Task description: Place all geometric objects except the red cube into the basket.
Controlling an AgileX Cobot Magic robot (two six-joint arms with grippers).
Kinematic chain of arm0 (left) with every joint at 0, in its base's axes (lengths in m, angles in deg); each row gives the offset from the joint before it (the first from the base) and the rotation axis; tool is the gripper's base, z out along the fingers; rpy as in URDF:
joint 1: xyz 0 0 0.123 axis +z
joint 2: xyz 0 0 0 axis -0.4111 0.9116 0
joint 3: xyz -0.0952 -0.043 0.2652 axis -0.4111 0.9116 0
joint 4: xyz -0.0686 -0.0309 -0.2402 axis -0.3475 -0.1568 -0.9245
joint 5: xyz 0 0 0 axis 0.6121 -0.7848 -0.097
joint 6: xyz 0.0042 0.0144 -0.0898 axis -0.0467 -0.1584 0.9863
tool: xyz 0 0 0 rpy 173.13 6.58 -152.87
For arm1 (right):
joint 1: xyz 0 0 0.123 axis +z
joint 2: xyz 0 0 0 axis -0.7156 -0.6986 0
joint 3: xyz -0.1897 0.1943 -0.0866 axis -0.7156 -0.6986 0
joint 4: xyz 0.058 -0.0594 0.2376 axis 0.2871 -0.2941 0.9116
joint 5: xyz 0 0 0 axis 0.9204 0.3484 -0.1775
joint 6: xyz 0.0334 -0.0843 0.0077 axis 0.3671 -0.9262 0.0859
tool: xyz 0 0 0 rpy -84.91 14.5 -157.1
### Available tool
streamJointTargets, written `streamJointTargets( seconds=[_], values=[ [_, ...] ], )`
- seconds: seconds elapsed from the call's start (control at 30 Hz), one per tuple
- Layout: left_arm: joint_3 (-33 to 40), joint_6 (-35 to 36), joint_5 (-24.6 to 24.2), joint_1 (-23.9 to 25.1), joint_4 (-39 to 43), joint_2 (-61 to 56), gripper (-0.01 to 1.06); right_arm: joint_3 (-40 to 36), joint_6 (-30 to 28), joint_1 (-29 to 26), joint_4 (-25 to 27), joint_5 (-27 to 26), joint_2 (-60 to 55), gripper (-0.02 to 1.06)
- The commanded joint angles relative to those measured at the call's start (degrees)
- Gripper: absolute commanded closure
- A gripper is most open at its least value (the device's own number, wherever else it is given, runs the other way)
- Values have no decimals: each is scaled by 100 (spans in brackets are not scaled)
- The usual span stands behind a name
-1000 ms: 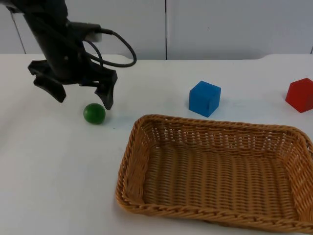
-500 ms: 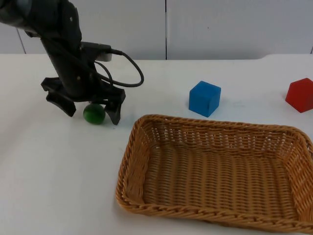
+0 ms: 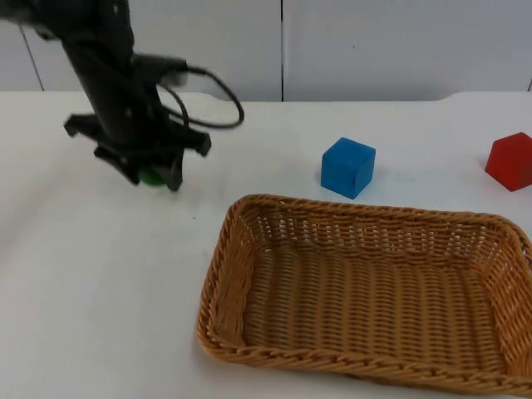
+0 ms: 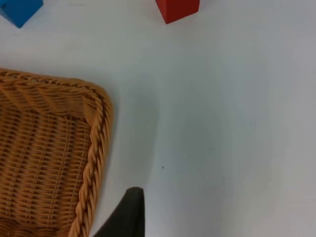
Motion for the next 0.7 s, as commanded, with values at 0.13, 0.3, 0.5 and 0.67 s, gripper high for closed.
streamJointTargets(
  seconds=[0.13,0.3,0.5,0.67],
  values=[
    [-73,29,-564,-26,137,-937,105,49,-37,-39,-25,-44,18,-1],
    [114,66,-695,-26,293,-1476,105,49,-37,-39,-25,-22,18,-1],
    [220,66,-841,-26,257,-1588,105,49,-37,-39,-25,-22,18,-1],
    [220,66,-911,-102,163,-1588,105,49,-37,-39,-25,-22,18,-1]
  ],
)
